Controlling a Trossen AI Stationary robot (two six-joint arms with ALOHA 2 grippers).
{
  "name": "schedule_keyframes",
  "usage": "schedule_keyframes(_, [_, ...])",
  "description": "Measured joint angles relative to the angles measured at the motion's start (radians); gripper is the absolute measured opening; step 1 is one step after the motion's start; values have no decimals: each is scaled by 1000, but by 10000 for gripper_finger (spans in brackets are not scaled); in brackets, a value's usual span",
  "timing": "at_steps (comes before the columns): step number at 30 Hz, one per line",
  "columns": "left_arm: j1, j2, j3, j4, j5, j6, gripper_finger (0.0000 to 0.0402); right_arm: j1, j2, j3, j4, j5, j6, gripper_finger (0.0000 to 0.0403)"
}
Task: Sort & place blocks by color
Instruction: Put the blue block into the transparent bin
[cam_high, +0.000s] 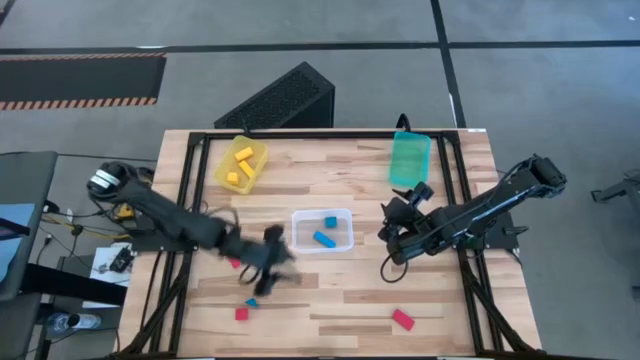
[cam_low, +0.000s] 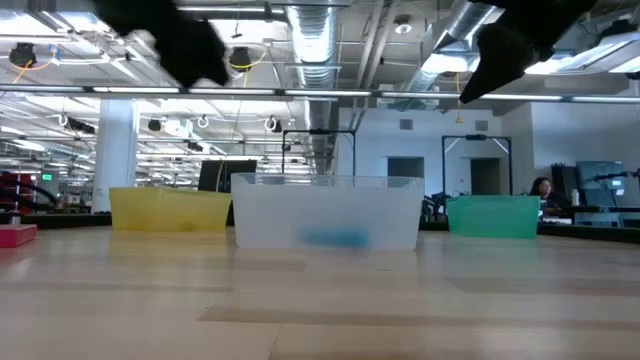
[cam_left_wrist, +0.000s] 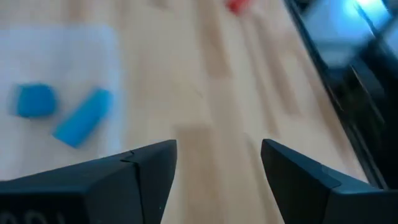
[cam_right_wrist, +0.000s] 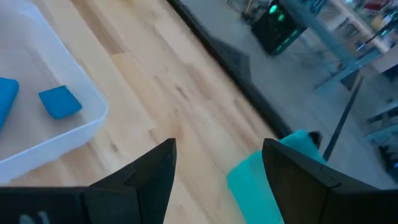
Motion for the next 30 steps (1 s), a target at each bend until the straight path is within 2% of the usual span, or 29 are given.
schedule_keyframes(6, [-289, 93, -18, -41, -73, -80, 221, 53, 52, -1, 18, -8, 73, 259])
schedule_keyframes(10, [-392, 146, -16, -44, -217, -177, 222, 107, 105, -1, 46, -39, 126, 259])
schedule_keyframes(14, [-407, 159, -16, -116, -241, -340, 222, 141, 151, -2, 65, -77, 168, 259])
schedule_keyframes(19, [-406, 160, -16, -265, -174, -564, 222, 151, 177, -2, 66, -115, 199, 259])
schedule_keyframes(26, [-406, 161, -17, -250, -154, -556, 222, 164, 175, -2, 82, -135, 200, 259])
schedule_keyframes(30, [-406, 208, -17, -260, -123, -570, 222, 163, 175, -2, 82, -135, 199, 259])
